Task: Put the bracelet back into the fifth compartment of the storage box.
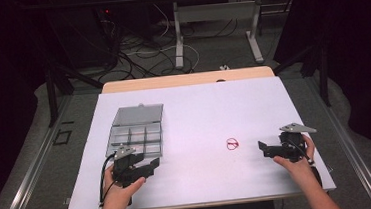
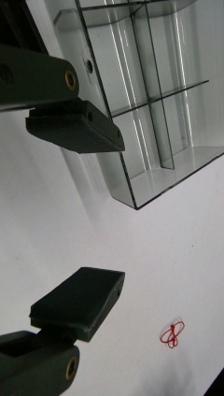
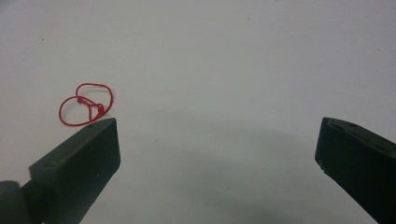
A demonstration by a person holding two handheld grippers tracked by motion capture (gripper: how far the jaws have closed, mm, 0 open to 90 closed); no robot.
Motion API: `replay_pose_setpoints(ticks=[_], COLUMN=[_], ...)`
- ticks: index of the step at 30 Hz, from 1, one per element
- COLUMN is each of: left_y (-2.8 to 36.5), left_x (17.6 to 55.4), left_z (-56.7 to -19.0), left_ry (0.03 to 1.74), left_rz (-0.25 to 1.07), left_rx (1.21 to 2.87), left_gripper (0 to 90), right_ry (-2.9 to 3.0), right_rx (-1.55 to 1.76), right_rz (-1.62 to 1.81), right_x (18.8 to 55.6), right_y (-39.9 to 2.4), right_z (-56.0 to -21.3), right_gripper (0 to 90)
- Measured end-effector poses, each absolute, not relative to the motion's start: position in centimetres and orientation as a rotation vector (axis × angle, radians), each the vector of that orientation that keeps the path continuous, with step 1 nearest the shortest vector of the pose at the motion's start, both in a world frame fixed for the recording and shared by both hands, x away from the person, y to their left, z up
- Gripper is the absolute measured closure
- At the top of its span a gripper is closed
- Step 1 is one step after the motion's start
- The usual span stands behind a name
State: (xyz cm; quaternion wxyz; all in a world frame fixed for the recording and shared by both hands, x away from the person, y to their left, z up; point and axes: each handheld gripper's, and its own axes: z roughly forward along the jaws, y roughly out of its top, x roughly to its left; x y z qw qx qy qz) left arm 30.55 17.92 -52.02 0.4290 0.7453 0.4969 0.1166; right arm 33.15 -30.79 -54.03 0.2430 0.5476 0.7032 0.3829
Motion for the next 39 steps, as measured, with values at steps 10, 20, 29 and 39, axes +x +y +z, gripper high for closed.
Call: replay_pose_setpoints(ticks=[10,20,29,39], left_y=[16.4,14.3,12.4,10.3], left_x=[31.4,32.8,34.0,35.0], left_z=[-51.0,-49.9,-49.3,-49.2], left_ry=[1.241,1.259,1.257,1.235], left_rz=[0.252,0.191,0.124,0.104], left_rx=[1.874,1.856,1.856,1.908], left_gripper=[34.7,35.1,34.5,33.2], right_ry=[1.920,1.920,1.922,1.925], right_rx=[1.503,1.502,1.502,1.499], right_rz=[1.047,1.049,1.049,1.049], right_x=[33.2,33.2,33.2,33.3], right_y=[-30.8,-31.0,-30.9,-31.0], right_z=[-54.1,-54.1,-54.1,-54.2], right_gripper=[0.0,0.0,0.0,0.0])
